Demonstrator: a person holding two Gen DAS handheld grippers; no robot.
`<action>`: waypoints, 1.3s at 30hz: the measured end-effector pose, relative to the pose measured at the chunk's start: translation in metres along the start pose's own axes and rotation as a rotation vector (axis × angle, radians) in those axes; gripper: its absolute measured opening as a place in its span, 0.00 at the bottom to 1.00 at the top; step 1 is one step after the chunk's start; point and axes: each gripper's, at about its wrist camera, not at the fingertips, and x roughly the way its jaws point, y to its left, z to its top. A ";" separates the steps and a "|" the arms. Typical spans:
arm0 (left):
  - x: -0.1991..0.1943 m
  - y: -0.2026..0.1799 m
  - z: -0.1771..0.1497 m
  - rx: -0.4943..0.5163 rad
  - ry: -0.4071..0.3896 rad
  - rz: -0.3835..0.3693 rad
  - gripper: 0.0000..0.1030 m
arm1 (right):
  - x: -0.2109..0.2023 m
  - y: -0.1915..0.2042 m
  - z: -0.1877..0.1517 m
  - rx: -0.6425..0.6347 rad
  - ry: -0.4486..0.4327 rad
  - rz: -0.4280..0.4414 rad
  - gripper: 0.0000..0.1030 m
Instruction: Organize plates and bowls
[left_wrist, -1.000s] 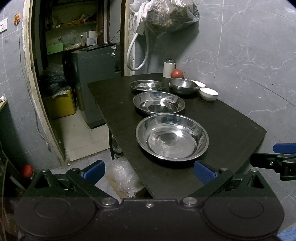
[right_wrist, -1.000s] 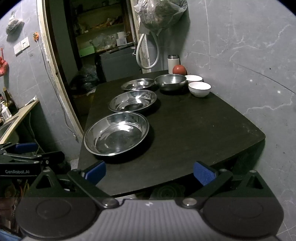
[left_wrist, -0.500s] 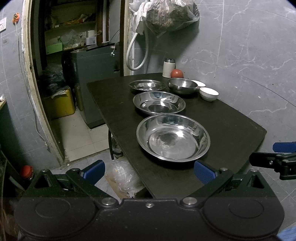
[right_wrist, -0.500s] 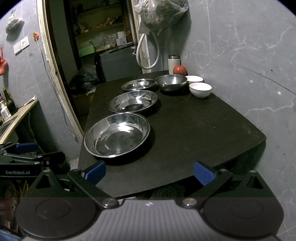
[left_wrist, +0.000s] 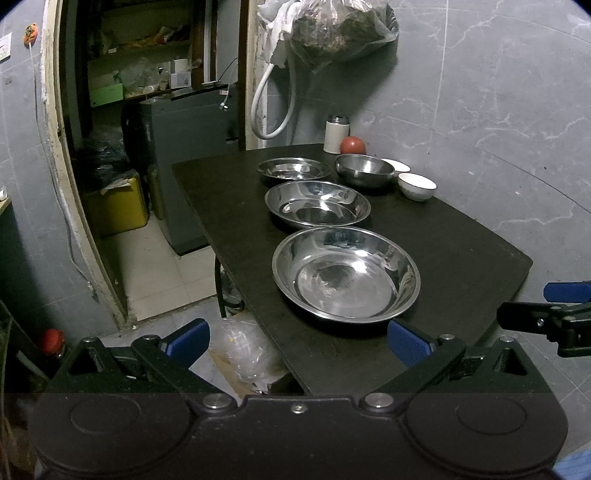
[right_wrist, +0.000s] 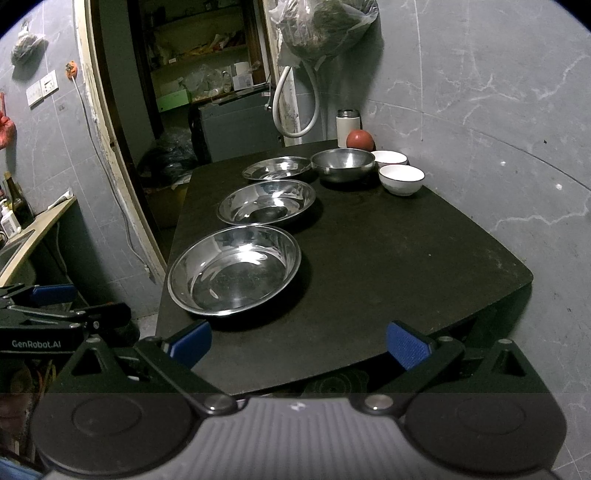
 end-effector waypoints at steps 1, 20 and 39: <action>0.000 0.000 0.000 -0.001 0.000 0.001 0.99 | 0.000 0.000 0.000 0.000 0.000 0.000 1.00; 0.018 0.003 0.000 0.004 0.003 -0.031 0.99 | 0.001 0.000 -0.001 0.002 0.000 -0.002 1.00; 0.024 0.006 0.001 -0.015 0.024 -0.055 0.99 | 0.010 -0.004 0.000 0.000 0.007 0.002 1.00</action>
